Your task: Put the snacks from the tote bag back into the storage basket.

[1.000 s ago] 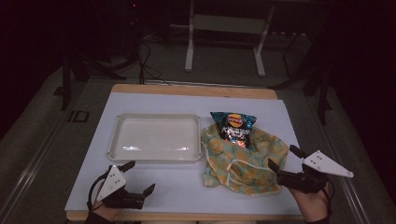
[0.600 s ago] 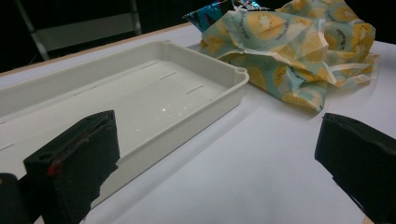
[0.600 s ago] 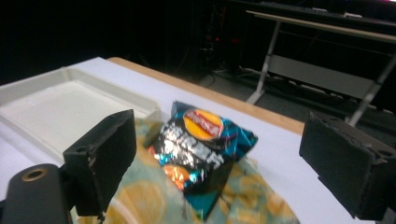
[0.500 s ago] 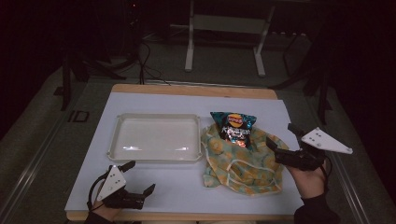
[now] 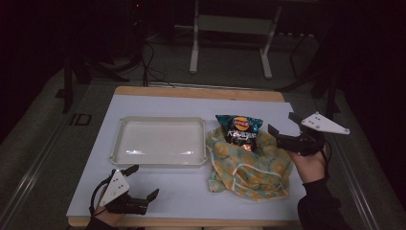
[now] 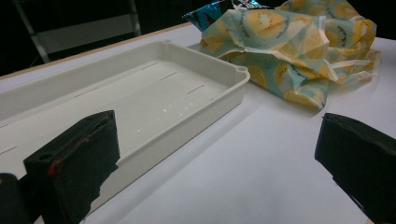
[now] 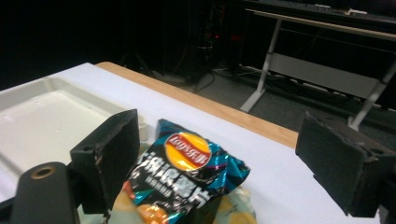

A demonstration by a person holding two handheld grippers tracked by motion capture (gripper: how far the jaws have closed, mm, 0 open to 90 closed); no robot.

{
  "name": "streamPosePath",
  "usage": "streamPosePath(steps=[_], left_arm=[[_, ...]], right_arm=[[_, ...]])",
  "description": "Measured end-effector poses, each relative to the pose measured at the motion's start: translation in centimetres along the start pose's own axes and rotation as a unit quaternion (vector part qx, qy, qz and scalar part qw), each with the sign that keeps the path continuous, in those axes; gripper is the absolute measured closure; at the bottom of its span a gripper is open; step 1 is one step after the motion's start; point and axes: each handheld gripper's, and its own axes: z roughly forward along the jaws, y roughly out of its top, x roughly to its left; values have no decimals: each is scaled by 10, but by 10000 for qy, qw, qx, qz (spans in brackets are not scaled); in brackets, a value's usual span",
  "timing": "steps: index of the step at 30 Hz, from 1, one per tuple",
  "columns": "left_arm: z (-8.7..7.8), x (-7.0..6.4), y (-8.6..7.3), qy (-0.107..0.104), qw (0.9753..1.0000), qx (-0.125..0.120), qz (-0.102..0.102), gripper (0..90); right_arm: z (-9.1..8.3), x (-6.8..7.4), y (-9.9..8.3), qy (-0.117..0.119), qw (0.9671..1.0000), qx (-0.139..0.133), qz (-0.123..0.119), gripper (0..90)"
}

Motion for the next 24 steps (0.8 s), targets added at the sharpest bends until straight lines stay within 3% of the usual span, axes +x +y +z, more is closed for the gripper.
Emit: streamPosePath(steps=[15,24], left_arm=[[0,1,0,14,10000,-20,16,4],[1,1,0,16,10000,-17,48,4]], right_arm=[[47,-20,6,-34,9995,265,163,148],[77,-23,-2,-69,9984,507,222,148]])
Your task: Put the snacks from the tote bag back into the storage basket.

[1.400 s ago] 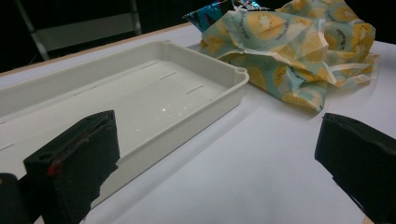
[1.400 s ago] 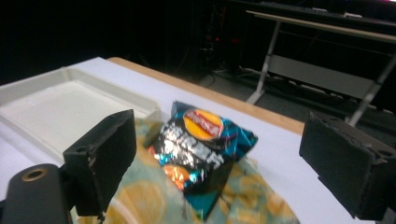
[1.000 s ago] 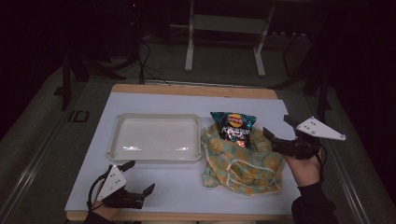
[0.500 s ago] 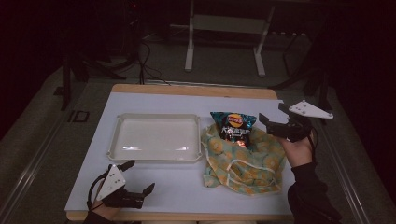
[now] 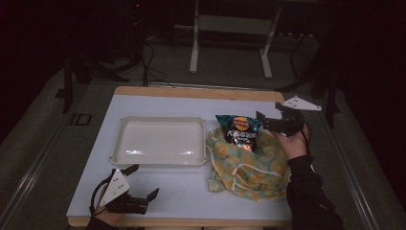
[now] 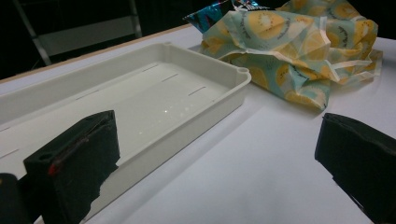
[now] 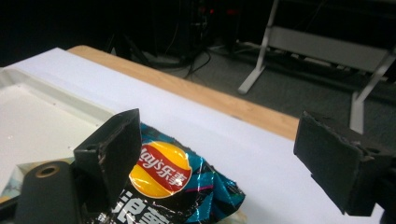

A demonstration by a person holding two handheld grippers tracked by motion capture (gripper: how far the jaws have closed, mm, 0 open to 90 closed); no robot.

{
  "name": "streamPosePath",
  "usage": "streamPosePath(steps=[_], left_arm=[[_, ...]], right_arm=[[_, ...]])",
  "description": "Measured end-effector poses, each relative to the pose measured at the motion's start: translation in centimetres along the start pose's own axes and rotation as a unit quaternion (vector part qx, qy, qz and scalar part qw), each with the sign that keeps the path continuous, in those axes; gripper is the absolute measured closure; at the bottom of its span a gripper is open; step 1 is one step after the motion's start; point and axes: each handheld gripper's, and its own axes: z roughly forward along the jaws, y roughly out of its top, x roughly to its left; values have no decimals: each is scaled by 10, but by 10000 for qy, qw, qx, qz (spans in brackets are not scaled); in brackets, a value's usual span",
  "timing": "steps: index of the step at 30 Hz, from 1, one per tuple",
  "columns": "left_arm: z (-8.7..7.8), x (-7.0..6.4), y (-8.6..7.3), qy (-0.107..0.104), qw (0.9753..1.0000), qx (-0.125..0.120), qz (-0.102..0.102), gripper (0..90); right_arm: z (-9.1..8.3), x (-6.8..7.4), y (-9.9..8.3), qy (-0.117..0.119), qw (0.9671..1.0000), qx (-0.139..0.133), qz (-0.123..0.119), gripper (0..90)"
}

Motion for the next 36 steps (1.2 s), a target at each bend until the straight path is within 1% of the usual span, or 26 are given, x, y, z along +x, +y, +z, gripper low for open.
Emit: streamPosePath(steps=[4,8,11,13,14,15,17,20,21,26,28,31,33,36], left_arm=[[0,0,0,1,10000,5,14,4],[0,0,0,3,10000,10,10,4],[1,0,0,-1,10000,20,19,4],[1,0,0,2,10000,21,15,4],[1,0,0,2,10000,19,14,4],[1,0,0,4,10000,23,18,4],[1,0,0,10,10000,28,22,4],[1,0,0,10,10000,34,30,4],[1,-1,0,12,10000,43,34,4],[1,-1,0,18,10000,49,42,4],[2,-1,0,23,10000,53,30,4],[2,-1,0,21,10000,53,27,4],[2,-1,0,16,10000,61,34,4],[2,-1,0,15,10000,55,29,4]], right_arm=[[15,-4,-10,10,9998,173,126,150],[28,-8,-16,-13,9993,329,183,159],[37,-12,-20,90,9989,424,199,159],[42,-14,-23,205,9985,463,210,159],[42,-14,-23,205,9985,463,210,159],[47,-16,-27,334,9979,502,234,159],[50,-18,-30,447,9974,516,239,160],[52,-18,-31,449,9972,552,232,160],[57,-21,-35,384,9970,640,210,160],[63,-25,-40,354,9961,758,288,159],[67,-27,-43,381,9952,851,313,159],[69,-29,-45,421,9948,869,337,159],[72,-31,-47,516,9936,926,382,159],[74,-31,-48,549,9930,975,369,159]])
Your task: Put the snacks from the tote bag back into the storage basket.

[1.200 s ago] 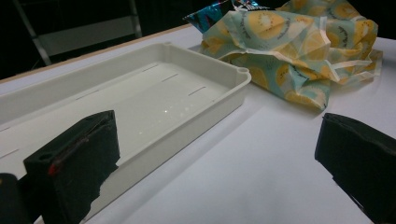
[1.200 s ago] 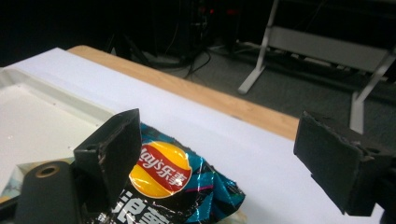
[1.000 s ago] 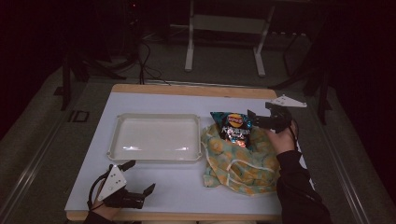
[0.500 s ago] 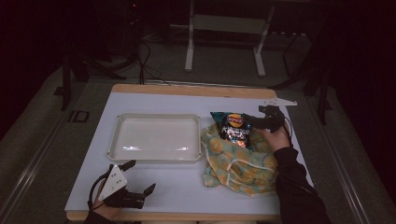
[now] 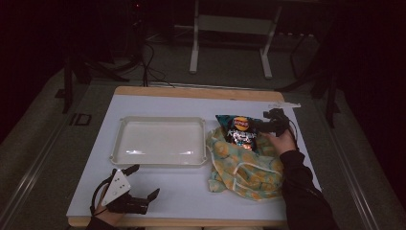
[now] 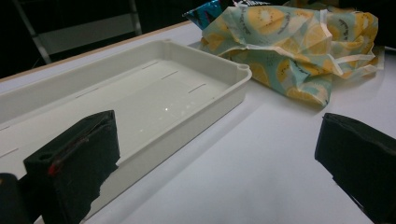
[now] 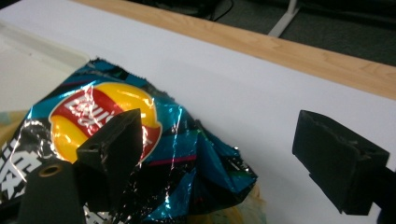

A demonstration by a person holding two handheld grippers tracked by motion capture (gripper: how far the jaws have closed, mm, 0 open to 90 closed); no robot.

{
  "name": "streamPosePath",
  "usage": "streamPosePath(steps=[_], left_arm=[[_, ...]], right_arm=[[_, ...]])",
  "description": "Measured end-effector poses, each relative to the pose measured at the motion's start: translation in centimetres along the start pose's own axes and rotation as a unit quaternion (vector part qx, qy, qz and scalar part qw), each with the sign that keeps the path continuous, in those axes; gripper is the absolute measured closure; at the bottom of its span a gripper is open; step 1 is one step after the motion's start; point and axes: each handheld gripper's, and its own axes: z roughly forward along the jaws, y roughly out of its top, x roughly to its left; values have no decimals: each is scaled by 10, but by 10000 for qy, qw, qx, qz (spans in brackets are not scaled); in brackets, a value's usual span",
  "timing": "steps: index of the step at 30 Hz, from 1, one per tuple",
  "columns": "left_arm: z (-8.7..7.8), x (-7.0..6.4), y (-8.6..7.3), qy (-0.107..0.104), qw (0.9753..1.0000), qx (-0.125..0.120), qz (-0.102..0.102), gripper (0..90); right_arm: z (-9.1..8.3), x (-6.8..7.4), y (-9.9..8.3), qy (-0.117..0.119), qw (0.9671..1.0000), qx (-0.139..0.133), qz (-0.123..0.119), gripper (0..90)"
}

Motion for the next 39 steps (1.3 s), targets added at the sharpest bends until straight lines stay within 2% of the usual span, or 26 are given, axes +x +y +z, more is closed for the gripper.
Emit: streamPosePath(steps=[4,9,11,16,19,20,23,25,26,27,31,34,39], left_arm=[[0,0,0,-4,10000,10,1,4],[0,0,0,-2,10000,10,-6,4],[0,0,0,-9,10000,6,-10,4],[0,0,0,-16,10000,-2,-20,4],[0,0,0,-18,10000,3,-21,4],[0,0,0,-18,10000,3,-18,4],[0,0,0,-29,10000,-2,-26,4],[1,0,0,-32,10000,-2,-30,4],[1,0,0,-31,10000,-2,-29,4],[1,0,0,-32,10000,-2,-32,4],[0,0,1,-33,10000,-9,-39,4],[0,0,1,-33,10000,-12,-36,4],[0,0,1,-31,10000,-15,-37,4]], right_arm=[[6,0,-3,71,9997,204,-64,161],[10,-3,-7,297,9991,310,27,235],[10,-3,-8,420,9984,379,16,314],[12,-3,-9,522,9970,559,-68,408],[12,-5,-10,582,9960,674,-67,505],[12,-5,-10,561,9957,733,-84,588],[14,-3,-11,649,9935,908,-210,689],[15,1,-10,680,9926,959,-299,759],[15,2,-10,709,9924,962,-288,839],[14,4,-9,702,9926,948,-302,873],[9,11,-5,565,9935,911,-382,892],[3,15,-1,520,9939,847,-483,894],[-10,22,4,520,9951,661,-515,897]])
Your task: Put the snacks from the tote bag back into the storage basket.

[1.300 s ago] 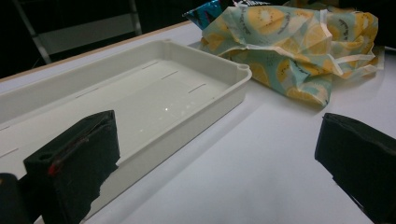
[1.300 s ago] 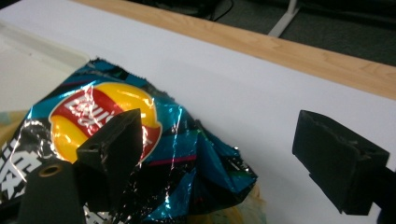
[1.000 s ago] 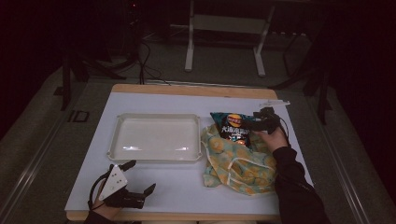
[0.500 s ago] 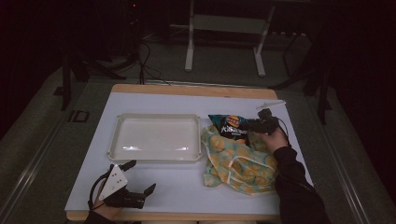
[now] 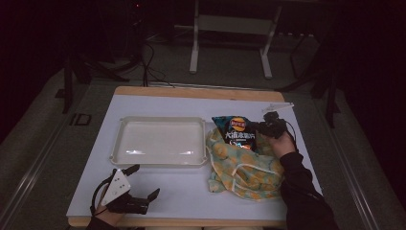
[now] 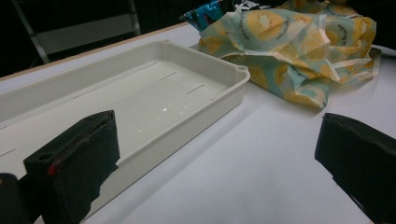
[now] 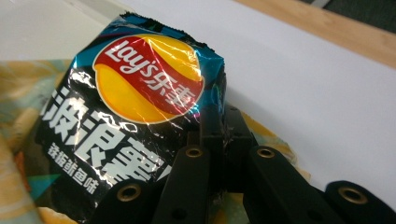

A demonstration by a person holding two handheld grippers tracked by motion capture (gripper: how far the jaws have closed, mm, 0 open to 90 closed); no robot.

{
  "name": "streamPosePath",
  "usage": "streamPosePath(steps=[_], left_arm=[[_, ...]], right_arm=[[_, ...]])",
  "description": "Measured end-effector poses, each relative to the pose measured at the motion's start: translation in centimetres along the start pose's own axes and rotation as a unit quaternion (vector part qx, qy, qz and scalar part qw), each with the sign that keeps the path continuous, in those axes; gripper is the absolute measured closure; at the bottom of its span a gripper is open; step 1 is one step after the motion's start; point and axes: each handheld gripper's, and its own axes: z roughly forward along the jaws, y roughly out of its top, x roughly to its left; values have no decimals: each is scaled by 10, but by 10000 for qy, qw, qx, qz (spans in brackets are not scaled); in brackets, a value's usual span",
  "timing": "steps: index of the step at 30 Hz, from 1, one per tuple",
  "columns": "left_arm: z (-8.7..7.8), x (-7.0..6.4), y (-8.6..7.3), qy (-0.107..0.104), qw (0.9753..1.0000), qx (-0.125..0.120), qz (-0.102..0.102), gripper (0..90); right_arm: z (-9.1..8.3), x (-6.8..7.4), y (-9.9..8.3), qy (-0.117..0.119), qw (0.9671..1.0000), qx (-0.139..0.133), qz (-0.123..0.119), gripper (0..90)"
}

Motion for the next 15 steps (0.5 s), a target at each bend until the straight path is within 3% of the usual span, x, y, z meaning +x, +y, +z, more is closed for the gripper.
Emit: streamPosePath(steps=[15], left_arm=[[0,0,0,20,10000,-1,14,4]], right_arm=[[-39,21,7,-139,9984,-521,-191,899]])
